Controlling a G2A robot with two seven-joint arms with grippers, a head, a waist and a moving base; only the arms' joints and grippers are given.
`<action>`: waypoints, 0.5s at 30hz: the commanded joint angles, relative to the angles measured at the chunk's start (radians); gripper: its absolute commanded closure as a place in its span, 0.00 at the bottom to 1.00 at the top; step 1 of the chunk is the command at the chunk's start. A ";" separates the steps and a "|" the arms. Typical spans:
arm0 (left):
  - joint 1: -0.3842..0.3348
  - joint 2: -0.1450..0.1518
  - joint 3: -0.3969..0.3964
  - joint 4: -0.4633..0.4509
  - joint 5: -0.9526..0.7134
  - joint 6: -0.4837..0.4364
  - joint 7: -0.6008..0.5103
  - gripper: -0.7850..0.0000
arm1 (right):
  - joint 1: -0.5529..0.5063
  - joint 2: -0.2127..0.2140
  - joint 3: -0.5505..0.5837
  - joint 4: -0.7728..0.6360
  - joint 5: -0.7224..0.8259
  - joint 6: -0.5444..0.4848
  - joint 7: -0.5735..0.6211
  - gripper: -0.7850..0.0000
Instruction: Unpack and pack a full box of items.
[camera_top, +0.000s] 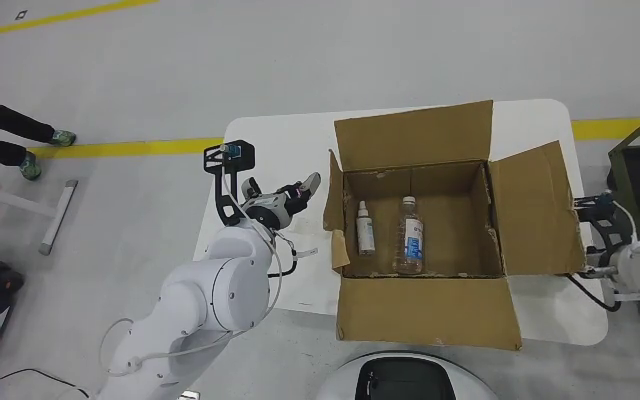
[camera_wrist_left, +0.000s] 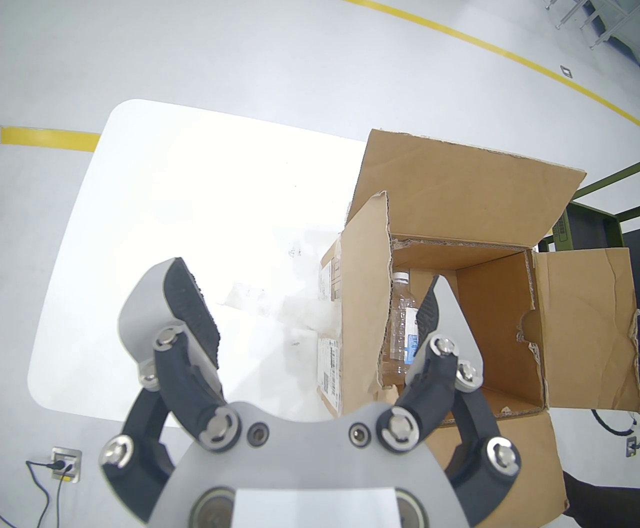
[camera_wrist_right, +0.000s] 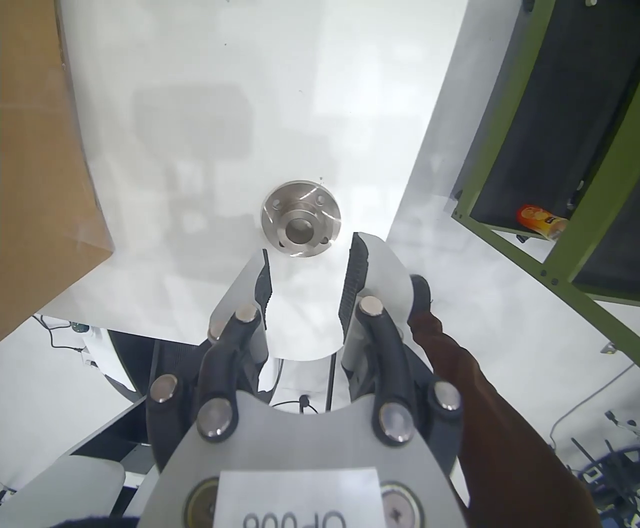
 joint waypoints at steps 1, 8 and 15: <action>0.000 0.000 0.000 0.000 0.000 0.000 0.000 0.00 | 0.006 0.000 -0.012 0.010 -0.005 0.003 0.000 0.55; 0.000 0.000 0.000 0.000 0.000 0.000 0.000 0.00 | 0.024 -0.001 -0.041 0.051 -0.022 0.019 -0.010 0.55; 0.000 0.000 0.000 0.000 0.000 0.000 0.000 0.00 | 0.036 -0.001 -0.054 0.074 -0.033 0.027 -0.015 0.55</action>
